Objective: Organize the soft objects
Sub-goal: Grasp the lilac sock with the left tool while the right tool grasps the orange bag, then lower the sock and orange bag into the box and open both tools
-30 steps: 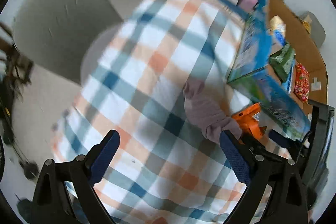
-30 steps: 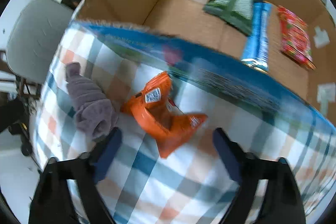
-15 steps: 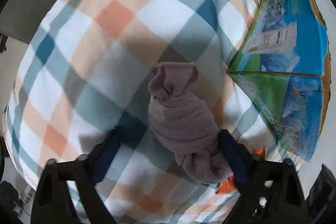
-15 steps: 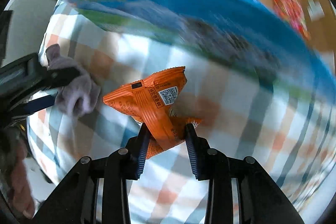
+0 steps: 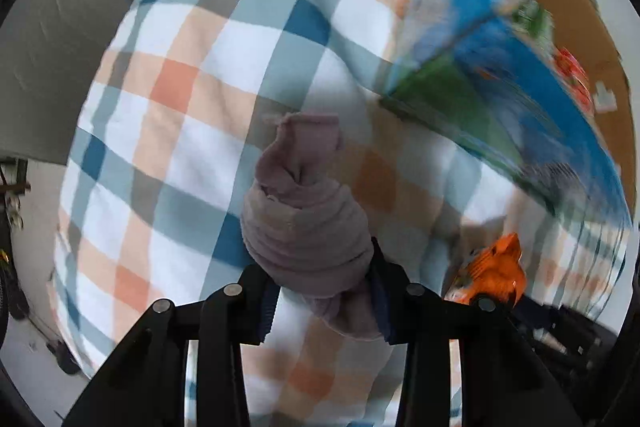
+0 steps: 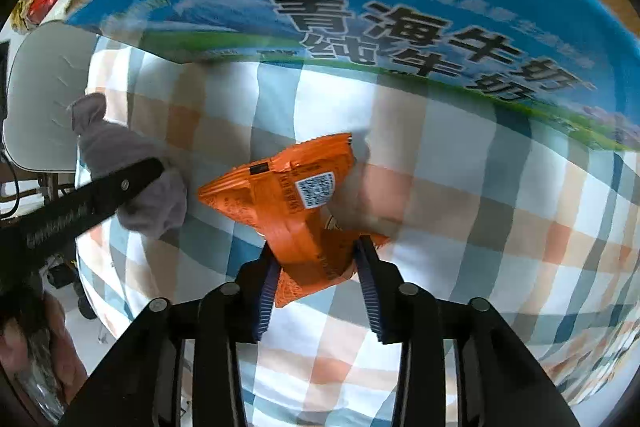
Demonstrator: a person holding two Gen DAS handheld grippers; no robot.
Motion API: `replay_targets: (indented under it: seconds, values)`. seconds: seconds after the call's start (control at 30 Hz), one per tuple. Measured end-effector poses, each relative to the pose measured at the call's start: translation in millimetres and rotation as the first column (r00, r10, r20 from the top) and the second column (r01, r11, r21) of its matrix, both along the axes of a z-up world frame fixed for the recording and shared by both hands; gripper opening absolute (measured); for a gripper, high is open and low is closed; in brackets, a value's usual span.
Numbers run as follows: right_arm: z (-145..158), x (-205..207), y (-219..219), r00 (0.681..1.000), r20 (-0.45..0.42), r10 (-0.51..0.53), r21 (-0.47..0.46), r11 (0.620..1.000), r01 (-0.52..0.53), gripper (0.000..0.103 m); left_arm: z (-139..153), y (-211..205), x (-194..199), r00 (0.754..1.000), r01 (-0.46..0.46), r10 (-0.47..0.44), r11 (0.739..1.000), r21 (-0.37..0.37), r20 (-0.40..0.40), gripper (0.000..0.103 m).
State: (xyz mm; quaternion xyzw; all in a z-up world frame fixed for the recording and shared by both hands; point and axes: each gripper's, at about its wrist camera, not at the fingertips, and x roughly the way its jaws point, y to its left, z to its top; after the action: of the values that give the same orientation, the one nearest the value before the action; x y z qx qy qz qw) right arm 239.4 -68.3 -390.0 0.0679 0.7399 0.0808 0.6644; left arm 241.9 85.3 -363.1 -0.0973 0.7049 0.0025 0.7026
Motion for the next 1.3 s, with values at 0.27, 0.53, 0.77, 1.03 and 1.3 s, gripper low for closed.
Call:
replay_targets:
  seconds: [0.27,0.53,0.77,1.03,1.3]
  values:
    - [37,-36,-40,0.995,0.005,-0.097,0.070,0.993,0.097,0.030,40,-50,-41,0.983,0.177,-0.178,0.984,0.025,0.048,0.036]
    - [85,-55,-84,0.978,0.077,-0.193,0.087,0.979,0.186,0.029,95,-97,-43,0.936,0.307,-0.313,0.950,0.059,0.163,0.036]
    - [143,-50,-108,0.951,0.187,-0.247,0.098,0.968,0.232,0.028,151,-110,-30,0.893,0.347,-0.355,0.934,0.078,0.275,0.036]
    - [201,-35,-133,0.916,0.291,-0.275,0.119,0.961,0.251,0.028,195,-129,2,0.854,0.362,-0.368,0.928,0.088,0.367,0.036]
    - [228,0,-142,0.896,0.353,-0.270,0.099,0.963,0.251,0.028,212,-136,51,0.846,0.346,-0.357,0.933,0.100,0.396,0.036]
